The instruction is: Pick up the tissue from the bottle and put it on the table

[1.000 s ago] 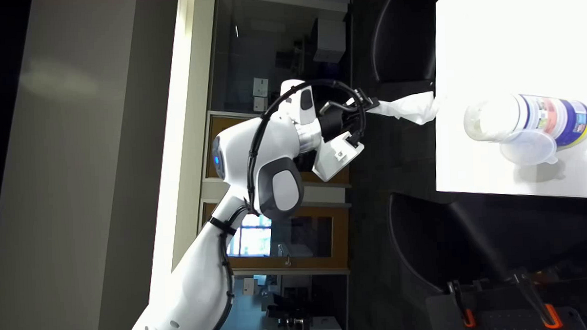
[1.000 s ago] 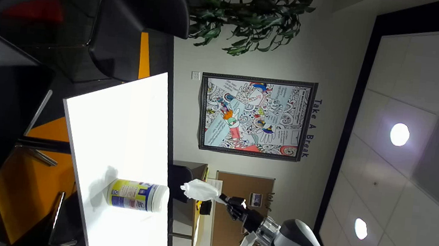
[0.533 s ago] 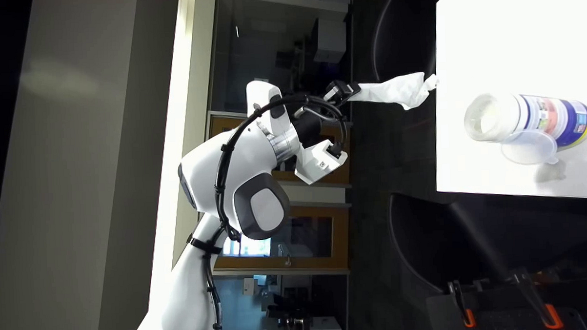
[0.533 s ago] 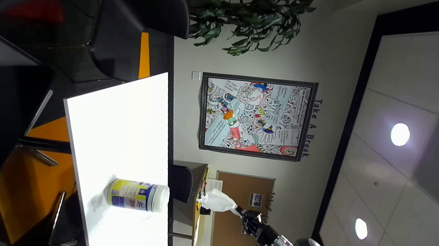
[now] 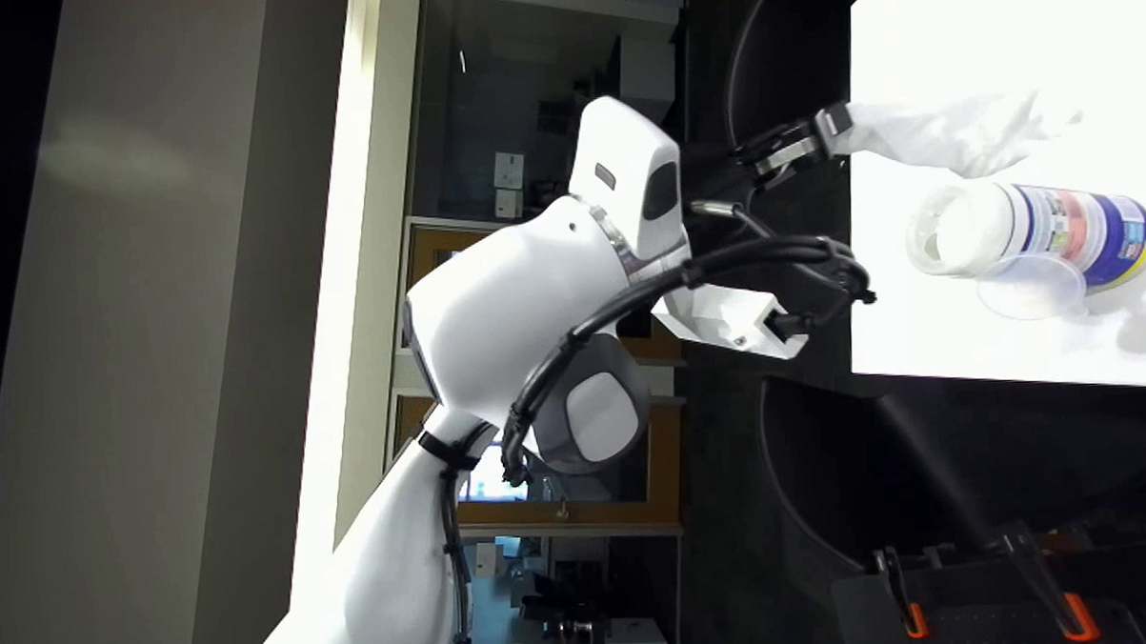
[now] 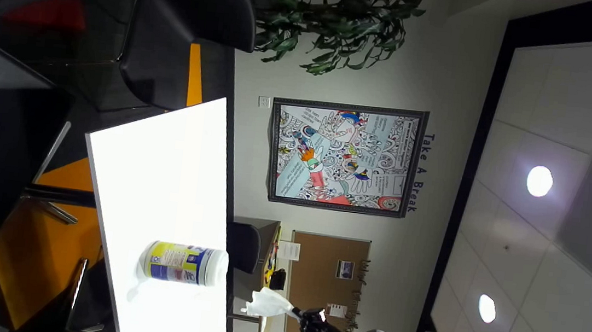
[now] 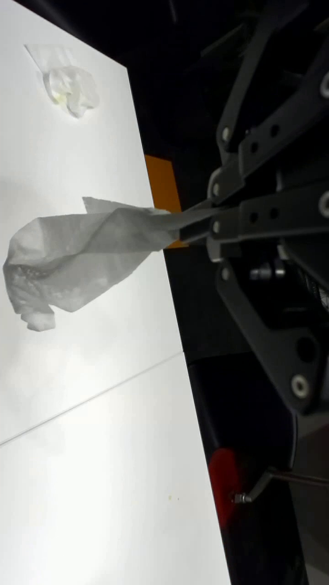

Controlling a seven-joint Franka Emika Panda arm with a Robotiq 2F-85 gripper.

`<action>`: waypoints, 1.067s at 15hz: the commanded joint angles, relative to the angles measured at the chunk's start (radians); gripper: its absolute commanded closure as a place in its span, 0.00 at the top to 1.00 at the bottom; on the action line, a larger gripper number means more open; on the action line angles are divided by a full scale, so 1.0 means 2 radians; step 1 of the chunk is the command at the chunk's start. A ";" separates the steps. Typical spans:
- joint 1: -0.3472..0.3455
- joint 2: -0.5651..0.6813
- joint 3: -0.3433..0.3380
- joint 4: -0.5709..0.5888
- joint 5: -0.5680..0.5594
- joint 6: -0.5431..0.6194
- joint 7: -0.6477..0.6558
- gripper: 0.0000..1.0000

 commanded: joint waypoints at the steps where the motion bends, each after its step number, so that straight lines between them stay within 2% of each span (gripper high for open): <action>1: 0.000 0.050 -0.015 0.017 0.032 0.035 0.005 0.00; 5: 0.000 0.087 -0.021 0.036 0.080 0.037 -0.006 0.00; 6: -0.002 0.095 -0.020 0.042 0.083 0.034 -0.004 0.07; 7: -0.003 0.102 -0.019 0.046 0.087 0.035 -0.002 0.27; 16: -0.007 0.133 -0.017 0.072 0.096 0.031 -0.001 0.93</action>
